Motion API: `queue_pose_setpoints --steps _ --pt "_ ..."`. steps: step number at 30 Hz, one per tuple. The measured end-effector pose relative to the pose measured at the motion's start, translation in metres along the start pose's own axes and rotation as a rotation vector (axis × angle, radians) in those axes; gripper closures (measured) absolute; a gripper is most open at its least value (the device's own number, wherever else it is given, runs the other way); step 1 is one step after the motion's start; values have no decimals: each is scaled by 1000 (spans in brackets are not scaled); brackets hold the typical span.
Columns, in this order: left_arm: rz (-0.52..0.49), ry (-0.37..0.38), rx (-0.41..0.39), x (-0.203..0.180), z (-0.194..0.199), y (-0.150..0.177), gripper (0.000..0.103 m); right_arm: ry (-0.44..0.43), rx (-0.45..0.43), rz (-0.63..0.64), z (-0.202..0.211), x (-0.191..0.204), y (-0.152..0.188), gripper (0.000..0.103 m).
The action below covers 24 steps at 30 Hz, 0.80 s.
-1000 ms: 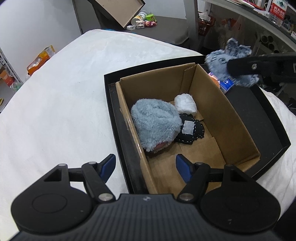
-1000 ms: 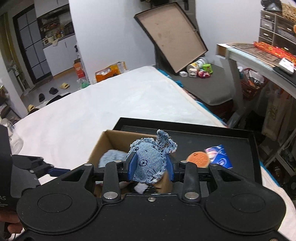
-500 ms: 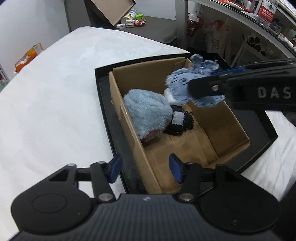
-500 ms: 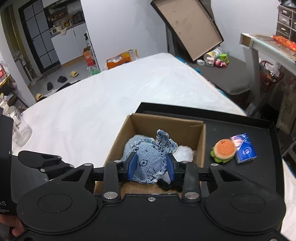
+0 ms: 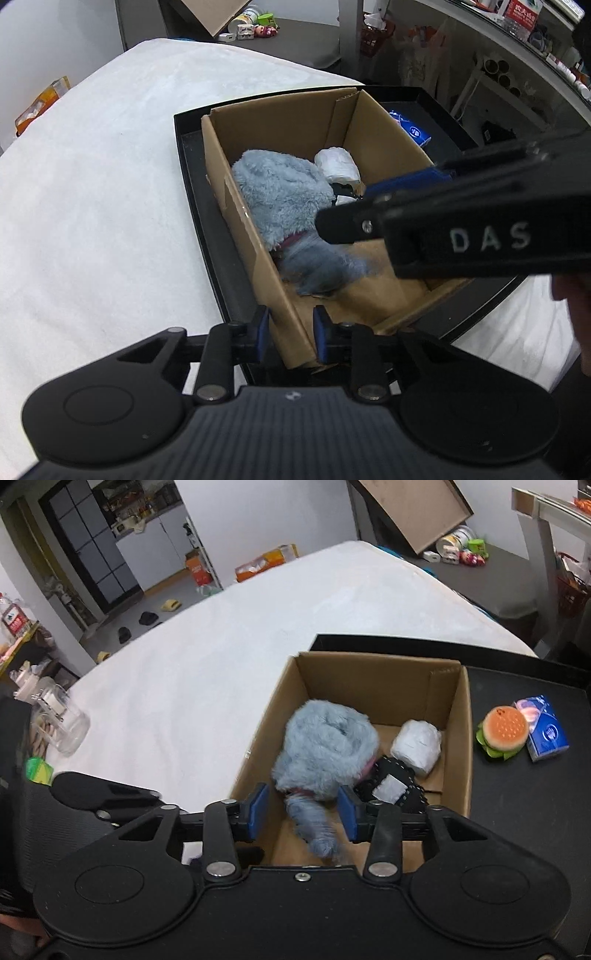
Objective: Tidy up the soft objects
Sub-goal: 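Lower the denim fish plush into the box and open the right gripper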
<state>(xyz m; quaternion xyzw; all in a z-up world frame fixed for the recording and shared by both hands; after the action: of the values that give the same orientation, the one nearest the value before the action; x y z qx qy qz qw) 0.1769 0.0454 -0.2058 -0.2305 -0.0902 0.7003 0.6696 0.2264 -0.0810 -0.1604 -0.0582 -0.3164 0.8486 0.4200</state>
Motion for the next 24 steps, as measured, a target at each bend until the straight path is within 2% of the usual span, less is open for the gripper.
queue_pose_setpoints --steps 6,11,24 --pt "36 -8 -7 1 2 -4 82 14 -33 5 16 -5 2 49" --pt "31 -17 -12 -1 3 -4 82 61 -51 19 28 -12 3 49" --pt "10 -51 -8 -6 3 -8 81 136 -93 -45 49 -46 10 49"
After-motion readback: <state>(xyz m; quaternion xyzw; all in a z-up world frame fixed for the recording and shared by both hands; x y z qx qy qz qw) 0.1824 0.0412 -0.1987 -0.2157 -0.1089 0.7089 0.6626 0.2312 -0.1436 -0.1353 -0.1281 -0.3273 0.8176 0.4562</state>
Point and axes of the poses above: each gripper's, at about its wrist camera, not at the fingertips, and z roughly against the way its jaws point, x to its left, y to its underside, the point moved 4 cm from there along -z, roughly the way its jaws point, and after that the axes turned 15 degrees about z, right-handed, at the moved point
